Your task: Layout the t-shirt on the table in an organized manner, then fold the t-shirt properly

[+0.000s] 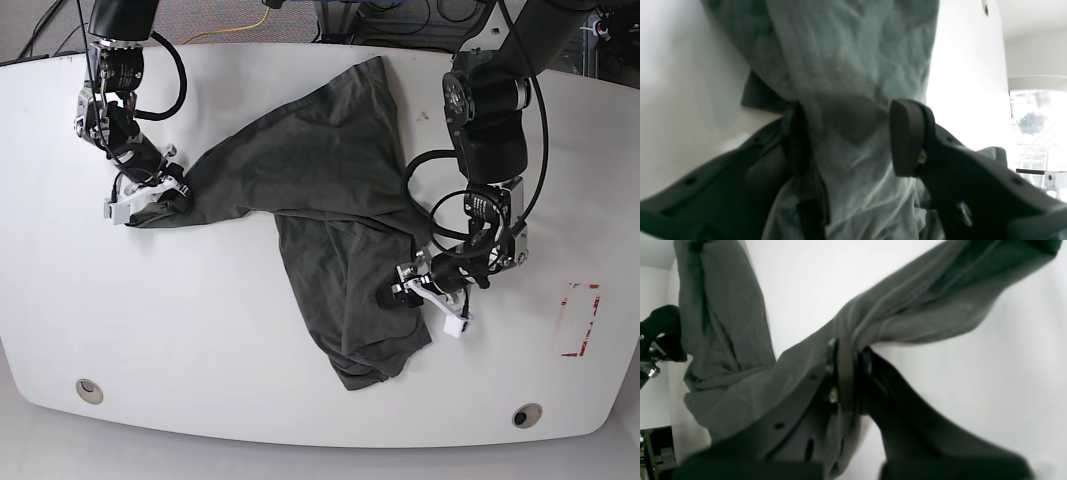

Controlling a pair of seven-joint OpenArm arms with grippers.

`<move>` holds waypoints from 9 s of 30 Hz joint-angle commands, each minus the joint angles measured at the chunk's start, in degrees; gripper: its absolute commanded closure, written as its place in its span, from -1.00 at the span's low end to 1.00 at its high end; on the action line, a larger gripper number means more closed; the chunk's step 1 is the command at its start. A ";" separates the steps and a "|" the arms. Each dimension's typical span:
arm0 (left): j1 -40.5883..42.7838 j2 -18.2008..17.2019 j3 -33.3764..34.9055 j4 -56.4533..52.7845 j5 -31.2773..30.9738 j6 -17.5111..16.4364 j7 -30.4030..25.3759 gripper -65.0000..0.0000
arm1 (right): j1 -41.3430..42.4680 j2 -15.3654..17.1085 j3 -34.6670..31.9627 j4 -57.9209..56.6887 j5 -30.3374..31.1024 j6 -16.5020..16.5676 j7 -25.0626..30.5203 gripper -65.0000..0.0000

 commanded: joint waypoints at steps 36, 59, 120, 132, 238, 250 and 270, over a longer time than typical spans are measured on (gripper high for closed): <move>-2.04 0.77 0.00 5.19 -8.23 -0.32 6.25 -0.02 | 1.74 0.96 0.30 0.56 0.68 0.67 0.85 1.00; -0.55 1.91 0.00 6.24 -8.32 -0.59 10.30 -0.02 | 1.74 0.96 0.30 0.56 0.68 0.67 0.85 1.00; -2.83 2.97 5.89 0.17 -5.68 -0.50 1.33 0.16 | 1.47 0.87 0.30 0.56 1.03 0.67 0.85 1.00; -2.66 3.14 6.77 -0.53 -5.86 -0.59 0.19 0.84 | 1.39 0.87 0.30 0.64 1.12 0.67 0.85 1.00; 11.14 -22.00 -0.53 35.43 -28.36 -7.97 16.27 0.41 | 55.63 6.94 -27.21 3.63 5.34 3.58 0.85 1.00; 11.76 -36.24 -10.55 35.51 -28.45 -11.71 16.36 0.41 | 55.28 -5.72 -36.09 1.26 5.42 2.87 0.85 1.00; 19.94 -40.11 -15.47 37.71 -35.13 -11.71 16.45 0.41 | 42.26 -6.52 -40.31 10.05 5.25 3.05 0.94 -0.35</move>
